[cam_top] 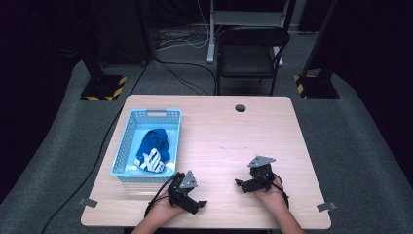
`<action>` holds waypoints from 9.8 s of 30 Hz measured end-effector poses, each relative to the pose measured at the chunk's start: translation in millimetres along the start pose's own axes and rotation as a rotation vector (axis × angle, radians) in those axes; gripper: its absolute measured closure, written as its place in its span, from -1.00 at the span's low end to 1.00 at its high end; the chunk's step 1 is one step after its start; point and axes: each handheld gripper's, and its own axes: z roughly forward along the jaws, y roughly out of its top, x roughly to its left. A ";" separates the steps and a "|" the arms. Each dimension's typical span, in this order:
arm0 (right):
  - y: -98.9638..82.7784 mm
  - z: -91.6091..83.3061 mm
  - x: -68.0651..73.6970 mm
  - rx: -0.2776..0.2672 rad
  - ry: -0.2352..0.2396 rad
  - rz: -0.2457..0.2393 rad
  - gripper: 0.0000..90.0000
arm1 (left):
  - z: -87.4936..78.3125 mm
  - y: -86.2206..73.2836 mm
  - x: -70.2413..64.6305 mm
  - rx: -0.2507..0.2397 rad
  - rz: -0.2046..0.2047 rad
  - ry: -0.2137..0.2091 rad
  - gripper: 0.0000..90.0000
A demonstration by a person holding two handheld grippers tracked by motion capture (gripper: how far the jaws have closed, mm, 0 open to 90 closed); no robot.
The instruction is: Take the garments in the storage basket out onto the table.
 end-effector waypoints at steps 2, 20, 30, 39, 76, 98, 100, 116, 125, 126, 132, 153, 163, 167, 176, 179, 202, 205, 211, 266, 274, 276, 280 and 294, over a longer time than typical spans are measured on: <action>0.0 0.0 0.0 0.000 0.000 0.000 -0.94 | 0.0 0.0 0.0 0.000 0.000 0.000 -1.00; 0.2 0.2 -0.4 -0.001 0.001 0.000 -0.94 | -2.3 -1.0 -1.0 0.002 -0.009 0.007 -0.96; 0.3 0.2 -0.3 0.000 0.000 -0.001 -0.94 | -5.8 5.2 -3.8 0.016 -0.022 -0.008 -0.89; 0.3 0.2 -0.3 0.000 0.001 -0.001 -0.94 | -17.7 12.1 -3.5 -0.018 -0.041 -0.003 -0.88; 0.3 0.3 -0.4 -0.001 0.001 -0.003 -0.94 | -50.6 30.6 -10.1 -0.124 -0.031 -0.006 -0.88; 0.3 0.3 -0.3 0.000 0.001 -0.001 -0.94 | -70.5 32.5 -1.9 -0.183 -0.053 0.021 -0.87; 0.3 0.3 -0.3 0.000 0.001 -0.001 -0.94 | -73.7 31.7 0.7 -0.189 -0.060 0.027 -0.87; 0.3 0.3 -0.2 0.000 0.001 -0.001 -0.94 | -89.2 27.7 13.0 -0.228 -0.103 0.054 -0.87; 0.3 0.3 -0.2 0.000 0.001 -0.001 -0.94 | -97.3 24.5 20.3 -0.242 -0.122 0.081 -0.87; 0.3 0.3 -0.2 0.000 0.001 -0.001 -0.94 | -97.8 24.2 20.8 -0.243 -0.126 0.083 -0.87; 0.3 0.3 -0.2 0.000 0.001 -0.001 -0.94 | -103.0 21.5 26.1 -0.249 -0.139 0.104 -0.87; 0.3 0.3 -0.2 0.000 0.001 -0.001 -0.94 | -115.0 10.9 42.7 -0.261 -0.195 0.144 -0.86; 0.3 0.3 -0.2 0.001 0.000 -0.002 -0.94 | -117.5 5.5 50.8 -0.252 -0.220 0.162 -0.86; 0.3 0.3 -0.2 0.001 0.000 -0.002 -0.94 | -119.7 5.3 52.6 -0.252 -0.217 0.171 -0.86; 0.3 0.3 -0.2 0.001 0.000 -0.001 -0.94 | -123.2 3.3 57.7 -0.260 -0.238 0.185 -0.86; 0.3 0.3 -0.2 0.000 0.000 -0.001 -0.94 | -123.4 3.3 58.3 -0.261 -0.241 0.188 -0.85; 0.3 0.3 -0.1 0.000 0.000 -0.001 -0.94 | -124.6 -5.5 86.1 -0.222 -0.319 0.233 -0.85; 0.3 0.3 -0.1 0.000 0.000 -0.001 -0.94 | -124.3 -5.7 90.3 -0.218 -0.329 0.236 -0.85; 0.3 0.3 -0.2 0.000 0.000 -0.001 -0.94 | -123.0 -4.2 99.7 -0.221 -0.348 0.248 -0.85; 0.3 0.3 -0.3 0.000 0.001 -0.001 -0.94 | -100.1 24.3 161.4 -0.048 -0.564 0.364 -0.80; 0.3 0.2 -0.3 0.000 0.001 -0.001 -0.94 | -91.7 24.2 168.4 -0.019 -0.615 0.367 -0.78; 0.3 0.3 -0.3 0.000 0.001 -0.001 -0.94 | -89.5 23.7 170.1 -0.010 -0.628 0.363 -0.78; 0.3 0.3 -0.3 0.000 0.001 -0.002 -0.94 | -86.0 23.0 173.2 0.006 -0.648 0.373 -0.78; 0.3 0.3 -0.3 0.000 0.002 -0.001 -0.95 | -73.1 16.3 182.1 0.084 -0.697 0.401 -0.70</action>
